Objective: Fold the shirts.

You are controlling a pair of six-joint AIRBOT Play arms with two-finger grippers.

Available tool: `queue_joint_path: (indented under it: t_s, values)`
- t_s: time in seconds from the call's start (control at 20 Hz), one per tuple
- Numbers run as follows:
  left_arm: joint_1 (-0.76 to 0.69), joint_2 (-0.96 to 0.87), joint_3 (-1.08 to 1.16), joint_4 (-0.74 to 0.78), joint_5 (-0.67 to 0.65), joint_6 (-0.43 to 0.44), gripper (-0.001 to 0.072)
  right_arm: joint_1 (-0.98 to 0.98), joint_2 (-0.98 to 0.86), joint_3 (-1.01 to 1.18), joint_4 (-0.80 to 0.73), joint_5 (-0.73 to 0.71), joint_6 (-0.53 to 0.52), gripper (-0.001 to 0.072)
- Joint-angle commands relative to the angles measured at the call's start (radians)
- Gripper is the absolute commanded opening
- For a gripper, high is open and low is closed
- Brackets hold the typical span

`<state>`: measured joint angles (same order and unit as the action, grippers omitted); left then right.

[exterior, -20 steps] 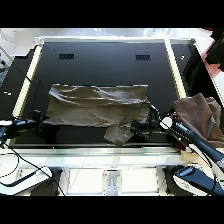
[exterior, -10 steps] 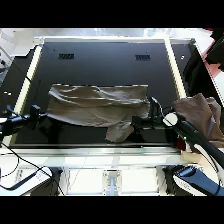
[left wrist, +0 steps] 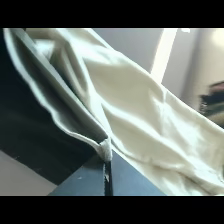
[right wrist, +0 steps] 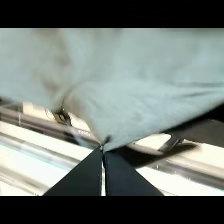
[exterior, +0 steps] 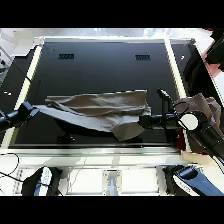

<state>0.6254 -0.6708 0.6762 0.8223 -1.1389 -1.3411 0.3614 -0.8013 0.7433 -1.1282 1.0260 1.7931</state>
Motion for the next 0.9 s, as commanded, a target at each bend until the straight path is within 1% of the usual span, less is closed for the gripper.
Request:
queue_joint_path:
  t_s: [0.0,0.1,0.15,0.2,0.25,0.45,0.6,0.75,0.85]
  values:
    - [-0.021,0.053,0.002,0.098,-0.014,-0.050,0.0005,0.001,-0.033,0.016,-0.012,-0.105,-0.007,0.0011]
    - [-0.051,0.000,0.003,0.156,0.044,-0.053,0.0004,-0.005,-0.108,0.059,-0.057,-0.129,-0.033,0.0011]
    - [-0.061,-0.034,0.005,0.190,0.069,-0.075,0.0005,-0.017,-0.151,0.089,-0.088,-0.130,-0.034,0.0011]
    - [-0.072,-0.076,0.008,0.215,0.091,-0.077,0.0004,-0.037,-0.203,0.129,-0.120,-0.129,-0.040,0.0011]
    - [-0.077,-0.115,0.008,0.222,0.115,-0.077,0.0004,-0.061,-0.257,0.177,-0.133,-0.129,-0.070,0.0011]
    - [-0.128,-0.278,0.052,0.225,0.224,-0.077,0.0004,-0.151,-0.454,0.385,-0.132,-0.128,-0.141,0.0011]
    - [-0.218,-0.400,0.154,0.225,0.312,-0.077,0.0004,-0.162,-0.579,0.513,-0.132,-0.129,-0.171,0.0010]
    - [-0.290,-0.531,0.242,0.226,0.363,-0.094,0.0004,-0.162,-0.698,0.592,-0.129,-0.129,-0.181,0.0010]
    - [-0.302,-0.602,0.262,0.226,0.401,-0.113,0.0004,-0.162,-0.762,0.607,-0.129,-0.135,-0.181,0.0011]
